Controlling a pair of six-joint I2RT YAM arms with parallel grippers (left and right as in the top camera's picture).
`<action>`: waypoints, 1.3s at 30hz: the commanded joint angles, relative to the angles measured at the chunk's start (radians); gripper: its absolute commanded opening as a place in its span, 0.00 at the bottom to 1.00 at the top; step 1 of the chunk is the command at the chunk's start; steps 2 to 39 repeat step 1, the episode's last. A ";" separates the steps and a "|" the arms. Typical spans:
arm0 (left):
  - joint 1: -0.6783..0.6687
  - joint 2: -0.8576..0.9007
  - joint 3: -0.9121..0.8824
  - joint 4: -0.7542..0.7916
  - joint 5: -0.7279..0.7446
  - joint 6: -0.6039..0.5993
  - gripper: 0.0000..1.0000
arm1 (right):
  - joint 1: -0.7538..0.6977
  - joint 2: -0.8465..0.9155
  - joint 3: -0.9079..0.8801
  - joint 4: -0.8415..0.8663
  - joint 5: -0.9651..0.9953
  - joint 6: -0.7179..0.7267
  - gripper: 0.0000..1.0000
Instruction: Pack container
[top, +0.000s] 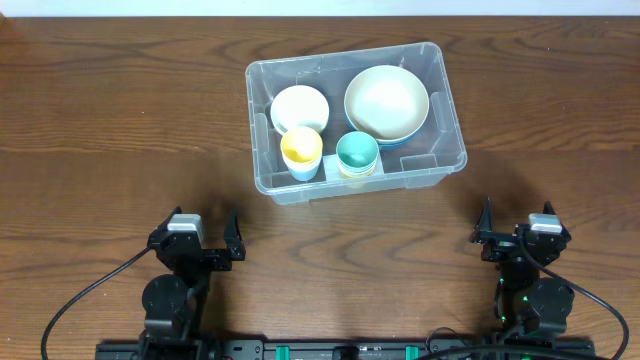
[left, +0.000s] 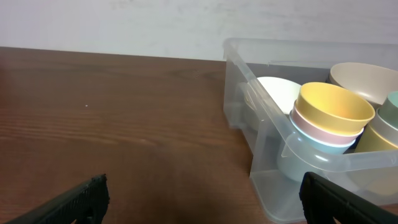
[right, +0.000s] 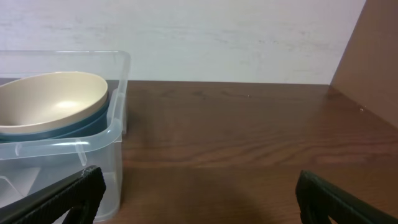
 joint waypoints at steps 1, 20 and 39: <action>0.006 -0.006 -0.014 -0.040 0.011 0.013 0.98 | -0.011 -0.010 -0.005 0.000 -0.005 -0.016 0.99; 0.006 -0.006 -0.014 -0.040 0.011 0.013 0.98 | -0.011 -0.010 -0.005 0.000 -0.005 -0.016 0.99; 0.006 -0.006 -0.014 -0.040 0.011 0.013 0.98 | -0.011 -0.010 -0.005 0.000 -0.005 -0.016 0.99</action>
